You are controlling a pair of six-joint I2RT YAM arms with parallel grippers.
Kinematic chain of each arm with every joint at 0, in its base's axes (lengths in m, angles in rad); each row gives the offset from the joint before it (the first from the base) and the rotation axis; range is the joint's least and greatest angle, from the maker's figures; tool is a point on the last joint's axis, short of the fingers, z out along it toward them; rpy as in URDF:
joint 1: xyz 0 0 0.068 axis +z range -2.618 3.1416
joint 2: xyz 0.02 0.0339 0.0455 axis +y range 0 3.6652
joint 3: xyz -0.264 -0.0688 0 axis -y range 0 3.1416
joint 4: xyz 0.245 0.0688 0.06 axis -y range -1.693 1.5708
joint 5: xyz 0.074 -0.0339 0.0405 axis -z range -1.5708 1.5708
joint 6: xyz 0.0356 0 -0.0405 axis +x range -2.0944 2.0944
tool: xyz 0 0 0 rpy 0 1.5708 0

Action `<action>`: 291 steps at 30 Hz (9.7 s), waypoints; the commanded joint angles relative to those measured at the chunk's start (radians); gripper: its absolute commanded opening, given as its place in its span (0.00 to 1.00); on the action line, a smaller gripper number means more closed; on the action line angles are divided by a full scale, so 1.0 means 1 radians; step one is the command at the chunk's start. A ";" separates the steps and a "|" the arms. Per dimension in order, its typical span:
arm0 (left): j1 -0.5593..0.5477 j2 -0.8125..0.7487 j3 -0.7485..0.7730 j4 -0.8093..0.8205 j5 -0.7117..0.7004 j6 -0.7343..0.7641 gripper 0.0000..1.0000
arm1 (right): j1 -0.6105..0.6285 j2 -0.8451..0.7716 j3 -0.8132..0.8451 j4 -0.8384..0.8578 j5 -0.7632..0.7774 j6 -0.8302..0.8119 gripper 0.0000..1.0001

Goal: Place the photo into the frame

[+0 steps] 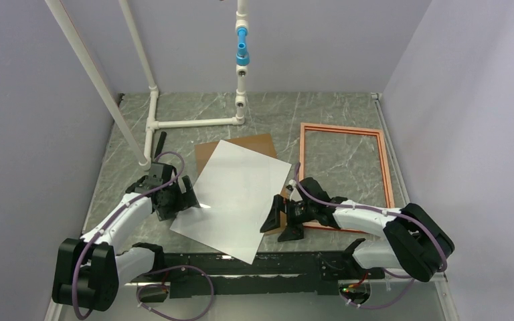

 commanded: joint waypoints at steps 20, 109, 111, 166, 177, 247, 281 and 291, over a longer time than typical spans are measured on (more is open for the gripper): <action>-0.003 -0.031 -0.009 0.034 0.035 -0.008 0.99 | 0.006 -0.004 -0.139 0.564 -0.039 0.208 1.00; -0.268 0.156 0.134 0.160 0.046 -0.069 0.98 | -0.150 -0.742 0.071 -0.714 0.657 0.058 0.99; -0.269 0.159 0.135 0.147 0.025 -0.067 0.98 | -0.151 -0.705 0.089 -0.717 0.686 0.038 0.99; -0.278 0.420 0.203 0.442 0.139 -0.043 0.93 | -0.460 0.006 0.388 -0.333 0.129 -0.488 0.96; -0.286 0.419 0.206 0.430 0.113 -0.043 0.93 | -0.613 0.058 0.411 -0.406 0.384 -0.473 1.00; -0.369 0.465 0.241 0.434 0.093 -0.053 0.91 | -0.604 0.213 0.164 0.315 -0.283 -0.187 0.06; -0.692 0.503 0.672 0.270 -0.066 0.029 0.90 | -0.609 -0.343 0.876 -0.729 0.738 -0.585 0.00; -0.816 0.818 1.006 0.334 0.033 0.021 0.83 | -0.608 -0.456 0.876 -0.732 0.996 -0.635 0.00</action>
